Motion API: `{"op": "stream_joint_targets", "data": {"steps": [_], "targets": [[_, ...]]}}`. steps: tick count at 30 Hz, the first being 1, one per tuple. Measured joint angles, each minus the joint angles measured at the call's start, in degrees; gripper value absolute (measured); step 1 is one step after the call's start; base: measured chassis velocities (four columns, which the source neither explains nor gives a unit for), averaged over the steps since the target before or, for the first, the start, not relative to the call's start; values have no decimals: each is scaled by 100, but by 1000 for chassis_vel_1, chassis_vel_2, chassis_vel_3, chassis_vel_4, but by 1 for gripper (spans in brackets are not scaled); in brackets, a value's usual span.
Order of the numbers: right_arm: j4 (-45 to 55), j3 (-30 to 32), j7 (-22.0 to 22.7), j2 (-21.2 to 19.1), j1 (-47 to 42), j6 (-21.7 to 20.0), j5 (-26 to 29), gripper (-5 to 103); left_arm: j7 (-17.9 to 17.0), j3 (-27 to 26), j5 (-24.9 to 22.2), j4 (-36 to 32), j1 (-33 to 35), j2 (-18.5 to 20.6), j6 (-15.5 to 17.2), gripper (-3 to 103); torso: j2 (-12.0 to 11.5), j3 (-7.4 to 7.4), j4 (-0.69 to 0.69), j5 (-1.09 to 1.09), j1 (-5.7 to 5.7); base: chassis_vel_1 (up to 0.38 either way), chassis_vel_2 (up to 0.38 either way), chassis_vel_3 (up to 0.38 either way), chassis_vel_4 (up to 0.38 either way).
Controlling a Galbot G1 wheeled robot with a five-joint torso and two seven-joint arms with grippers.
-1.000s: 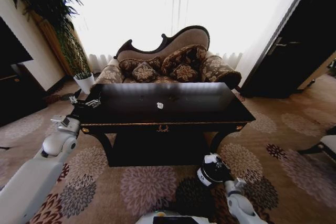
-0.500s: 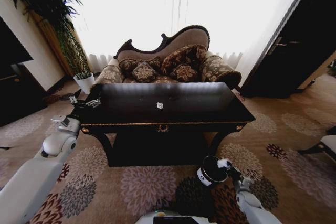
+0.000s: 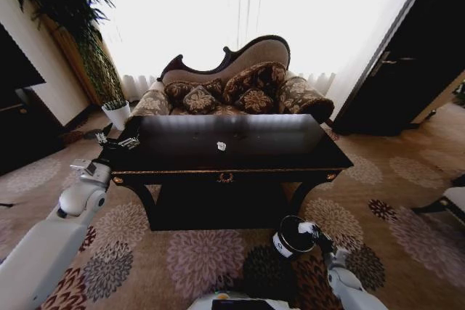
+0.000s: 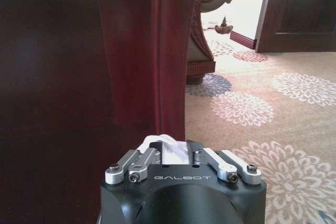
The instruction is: Move to the front of the table and place the trash on the table into the trash bin.
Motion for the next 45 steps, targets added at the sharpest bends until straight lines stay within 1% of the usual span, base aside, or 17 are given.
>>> {"op": "stream_joint_targets", "data": {"steps": [1,4,5,7,9,10,11,13,16,17,18,19,20,21,34,41,45], "targets": [[0,0,0,0,0,0,0,23,0,0,0,0,0,0,0,100,0,0,0,0,0,0,0,0,0],[53,-11,2,45,-13,0,-51,40,0,0,0,0,0,0,0,100,0,0,0,0,0,0,0,0,0],[53,-11,2,45,-13,0,-51,40,0,0,0,0,0,0,0,100,0,0,0,0,0,0,0,0,0],[55,-11,5,54,-14,0,-56,50,0,0,0,0,0,0,0,100,0,0,0,0,0,0,0,0,0],[52,-12,5,54,-14,0,-58,50,0,0,0,0,0,0,0,100,0,0,0,0,-1,0,0,0,0],[42,-12,6,55,-15,0,-60,61,0,0,0,0,0,0,0,100,0,0,0,0,0,0,0,0,0],[41,-12,7,55,-15,0,-60,61,0,0,0,0,0,0,0,100,0,0,0,0,0,0,0,0,0],[45,-12,9,56,-24,0,-61,73,0,0,0,0,0,0,0,100,0,0,0,0,0,0,0,0,0],[85,-12,13,65,-47,0,-61,78,0,0,0,0,0,0,0,100,0,0,0,0,0,0,0,0,0],[127,-10,16,74,-68,-1,-61,89,0,0,0,0,0,0,-1,100,0,0,0,0,0,0,0,0,0],[161,-1,20,87,-83,-2,-63,89,0,0,0,0,0,0,0,100,0,0,0,0,0,0,0,0,0],[209,15,26,108,-105,-5,-65,94,0,0,0,0,0,0,0,100,0,0,0,-1,0,0,0,0,0],[209,15,26,108,-105,-5,-65,94,0,0,0,0,0,0,0,100,0,0,0,-1,0,0,0,0,0],[269,32,33,138,-137,-13,-65,97,0,0,0,0,0,0,-1,100,0,0,0,-1,0,0,0,0,0],[1869,452,103,690,-1073,-58,-274,100,0,0,0,0,0,0,-1,100,1,0,0,1,0,0,0,0,0],[2989,841,49,1062,-1754,67,-528,100,0,0,0,0,0,0,-1,100,1,0,0,0,-1,0,0,0,0],[3352,985,37,1146,-2002,125,-587,100,0,0,0,0,0,0,0,100,1,0,0,0,-1,0,0,0,0]]}}
